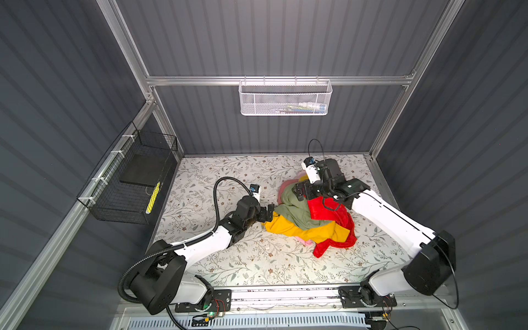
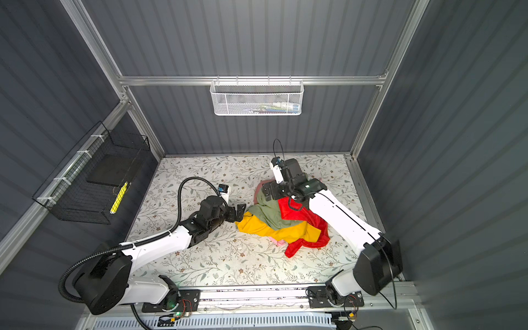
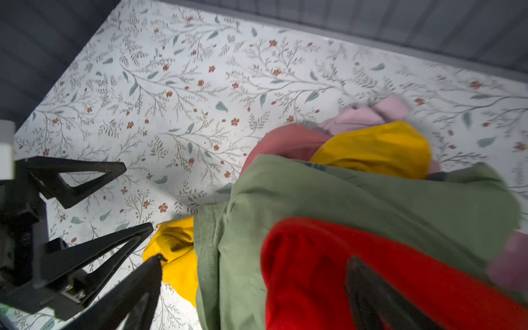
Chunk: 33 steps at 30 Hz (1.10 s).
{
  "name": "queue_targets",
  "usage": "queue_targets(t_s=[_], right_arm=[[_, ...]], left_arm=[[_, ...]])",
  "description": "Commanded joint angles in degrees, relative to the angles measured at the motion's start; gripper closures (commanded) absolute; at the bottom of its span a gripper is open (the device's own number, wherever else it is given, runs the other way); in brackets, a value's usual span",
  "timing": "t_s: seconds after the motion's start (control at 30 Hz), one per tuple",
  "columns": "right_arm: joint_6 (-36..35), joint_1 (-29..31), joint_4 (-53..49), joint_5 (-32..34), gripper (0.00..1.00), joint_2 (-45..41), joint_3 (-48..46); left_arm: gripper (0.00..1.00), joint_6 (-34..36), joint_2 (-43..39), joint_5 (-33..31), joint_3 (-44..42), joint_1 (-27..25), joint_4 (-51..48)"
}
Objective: Pick out a specific cloth from the pile
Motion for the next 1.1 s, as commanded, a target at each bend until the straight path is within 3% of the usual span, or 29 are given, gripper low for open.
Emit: queue_targets(t_s=[0.0, 0.2, 0.43, 0.57, 0.77, 1.07], right_arm=[[0.9, -1.7, -4.0, 4.8, 0.01, -3.6, -2.4], [3.6, -10.8, -5.9, 4.8, 0.01, -13.2, -9.4], [9.2, -27.7, -1.4, -2.8, 0.01, -24.6, -24.1], [12.2, -35.9, 0.4, -11.4, 0.02, -23.3, -30.1], [15.3, -43.6, 5.8, -21.1, 0.03, -20.0, -37.7], [16.6, -44.5, 7.0, -18.5, 0.23, -10.7, -38.4]], left_arm=[[0.0, -0.5, 1.0, -0.1, 1.1, 0.2, 0.2], [0.0, 0.1, 0.5, -1.1, 0.7, 0.2, 0.3], [0.0, -0.8, -1.1, -4.0, -1.9, 0.2, 2.4], [0.0, -0.9, -1.4, -4.6, -2.5, 0.2, 2.5], [0.0, -0.9, -2.7, -5.6, -3.3, 0.1, 2.1], [0.0, -1.3, -3.5, -6.3, -4.4, 0.2, 1.9]])
